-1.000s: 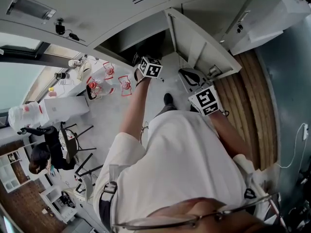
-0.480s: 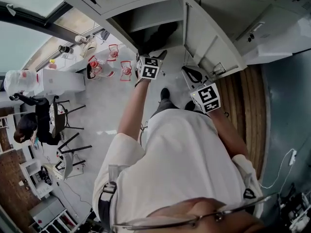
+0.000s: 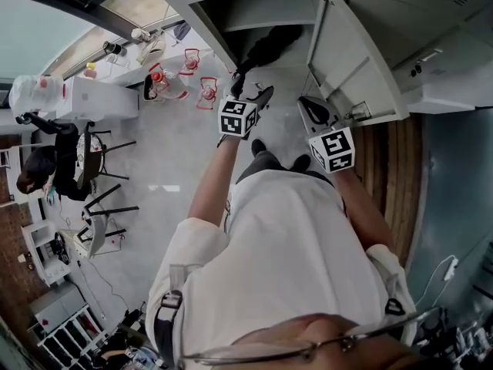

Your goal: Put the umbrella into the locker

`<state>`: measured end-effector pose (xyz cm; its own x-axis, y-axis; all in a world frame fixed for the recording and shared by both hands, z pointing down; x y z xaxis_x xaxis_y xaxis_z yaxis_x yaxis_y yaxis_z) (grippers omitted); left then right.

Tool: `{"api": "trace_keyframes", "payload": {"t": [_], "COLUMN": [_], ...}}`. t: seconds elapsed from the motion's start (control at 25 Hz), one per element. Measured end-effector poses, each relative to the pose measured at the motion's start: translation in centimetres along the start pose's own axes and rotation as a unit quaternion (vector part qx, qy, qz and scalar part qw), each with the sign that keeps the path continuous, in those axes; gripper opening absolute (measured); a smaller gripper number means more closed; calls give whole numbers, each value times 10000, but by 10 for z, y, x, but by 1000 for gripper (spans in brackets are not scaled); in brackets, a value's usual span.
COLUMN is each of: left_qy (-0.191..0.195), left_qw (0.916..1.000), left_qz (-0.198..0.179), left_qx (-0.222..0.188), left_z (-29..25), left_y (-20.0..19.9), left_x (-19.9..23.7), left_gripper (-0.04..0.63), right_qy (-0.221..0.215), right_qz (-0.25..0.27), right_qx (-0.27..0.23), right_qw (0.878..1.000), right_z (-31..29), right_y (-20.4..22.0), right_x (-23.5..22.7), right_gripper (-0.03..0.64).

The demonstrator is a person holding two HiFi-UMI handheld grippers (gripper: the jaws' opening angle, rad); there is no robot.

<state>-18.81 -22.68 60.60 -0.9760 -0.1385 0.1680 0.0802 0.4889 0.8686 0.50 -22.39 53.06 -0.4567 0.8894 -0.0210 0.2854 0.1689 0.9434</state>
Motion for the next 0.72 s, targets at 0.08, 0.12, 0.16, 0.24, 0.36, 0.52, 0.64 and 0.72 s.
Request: {"api": "trace_keyframes", "payload": {"t": [0.08, 0.12, 0.16, 0.24, 0.36, 0.52, 0.64, 0.72], "left_qy": [-59, -114, -180, -339, -493, -464, -462, -559], "left_qw": [9999, 9998, 9996, 9988, 9965, 9945, 9958, 9955], "left_qz": [115, 158, 206, 344, 674, 942, 764, 729], "left_qx": [-18, -10, 1, 12, 4, 55, 195, 234], "left_z": [4, 4, 3, 1, -3, -8, -14, -17], "left_y": [9, 14, 18, 26, 35, 44, 52, 53], "left_x": [5, 8, 12, 24, 42, 51, 50, 54], "left_gripper": [396, 396, 396, 396, 396, 267, 232, 232], "right_qy": [21, 39, 63, 116, 186, 368, 456, 482], "right_qz": [-22, -25, -17, 23, 57, 72, 69, 88], "right_qx": [3, 0, -6, -8, 6, 77, 89, 106], "right_qw": [10000, 10000, 10000, 9999, 9998, 9993, 9989, 9987], "right_z": [-5, -7, -10, -14, -19, -23, -28, -31], "right_y": [-1, -2, -4, -9, -17, -24, -30, -32], "right_x": [1, 2, 2, 4, 7, 3, 3, 4], "right_gripper": [8, 8, 8, 8, 8, 8, 8, 8]}}
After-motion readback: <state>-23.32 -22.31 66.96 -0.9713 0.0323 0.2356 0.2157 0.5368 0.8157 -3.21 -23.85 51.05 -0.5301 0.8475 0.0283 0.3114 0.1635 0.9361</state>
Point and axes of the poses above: the fingertips, and each gripper's own axes: z backward along the fingers, x to its left, y out of its underside, the point moved 6 cm from there along z, backward along the fingers, and after that the axes turned 3 degrees about z, right-handed, at the moved point
